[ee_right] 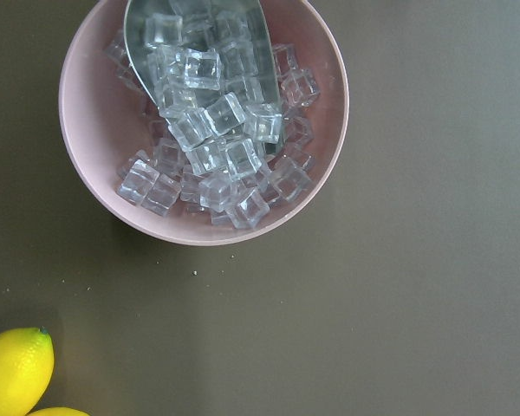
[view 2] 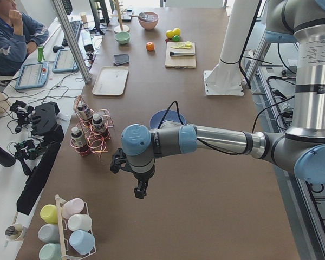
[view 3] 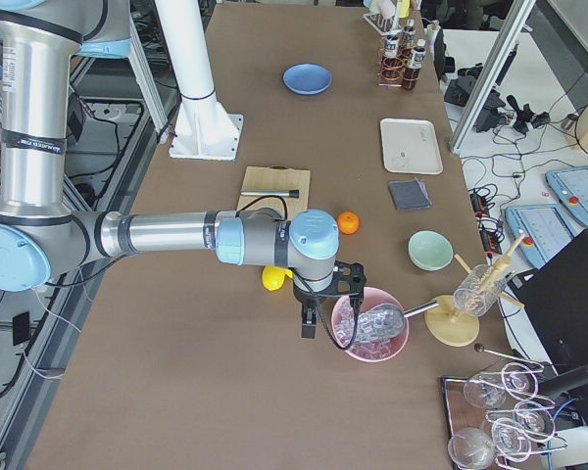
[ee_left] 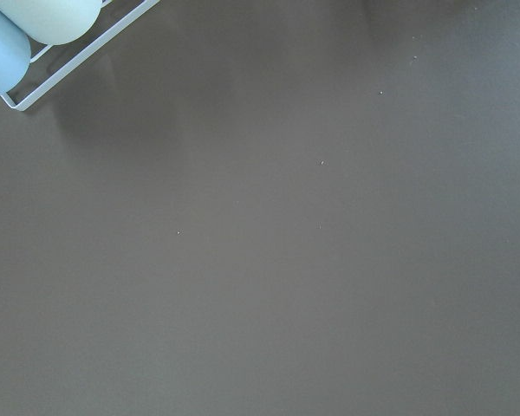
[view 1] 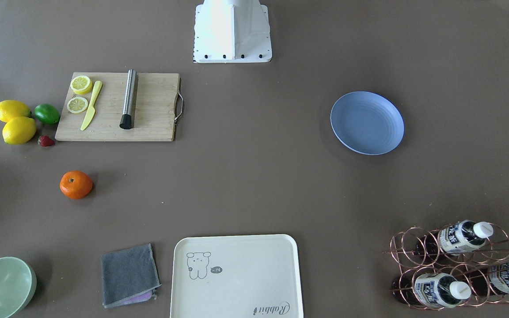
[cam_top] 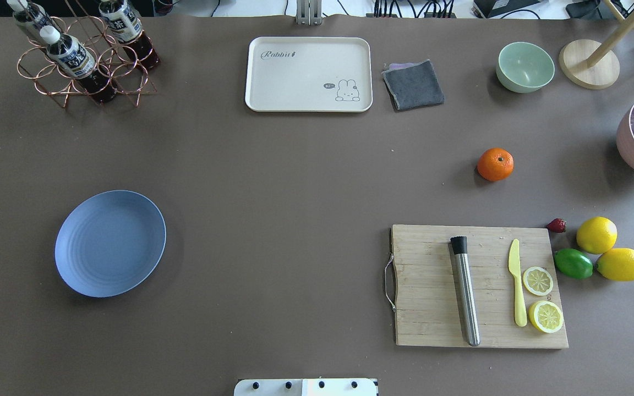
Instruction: Pick orange to plate
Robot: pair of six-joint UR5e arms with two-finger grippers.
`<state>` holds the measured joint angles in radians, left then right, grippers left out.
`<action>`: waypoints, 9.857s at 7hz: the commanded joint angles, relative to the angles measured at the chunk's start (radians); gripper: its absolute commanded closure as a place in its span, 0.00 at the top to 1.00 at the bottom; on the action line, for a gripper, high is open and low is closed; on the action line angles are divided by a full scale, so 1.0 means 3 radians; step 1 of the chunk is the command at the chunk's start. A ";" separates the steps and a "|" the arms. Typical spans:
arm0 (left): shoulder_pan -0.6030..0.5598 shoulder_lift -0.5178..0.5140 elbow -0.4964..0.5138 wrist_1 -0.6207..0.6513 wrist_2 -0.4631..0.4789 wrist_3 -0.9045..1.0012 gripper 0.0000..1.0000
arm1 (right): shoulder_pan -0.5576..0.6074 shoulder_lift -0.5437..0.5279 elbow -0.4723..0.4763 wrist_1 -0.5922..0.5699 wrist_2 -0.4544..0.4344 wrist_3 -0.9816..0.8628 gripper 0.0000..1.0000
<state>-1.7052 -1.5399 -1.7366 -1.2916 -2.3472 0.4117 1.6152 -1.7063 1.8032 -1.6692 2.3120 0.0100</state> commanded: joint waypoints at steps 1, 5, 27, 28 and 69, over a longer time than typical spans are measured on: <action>-0.0007 0.0080 -0.0010 -0.0031 0.0001 0.0003 0.98 | -0.0005 -0.0003 0.0002 0.0001 0.0009 -0.0003 1.00; -0.0002 0.0214 -0.0148 -0.0261 0.0001 0.0008 0.98 | -0.0005 0.0002 -0.0003 0.0001 0.0035 -0.0023 1.00; 0.3352 0.0552 0.0220 -0.4837 0.1360 -0.5217 0.75 | -0.0956 0.0012 0.0304 0.1223 -0.0042 0.1669 0.99; 0.3353 0.0552 0.0230 -0.4837 0.1361 -0.5218 0.56 | -0.0956 0.0012 0.0304 0.1223 -0.0042 0.1669 0.99; 0.0535 0.0015 0.0583 -0.1493 -0.0301 -0.1020 0.99 | -0.2433 0.1520 -0.0882 0.1340 -0.0824 0.2892 0.98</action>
<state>-1.5447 -1.5353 -1.5618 -1.7395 -2.4364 0.1058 0.9055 -1.2489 1.5419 -1.2676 2.0776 0.8759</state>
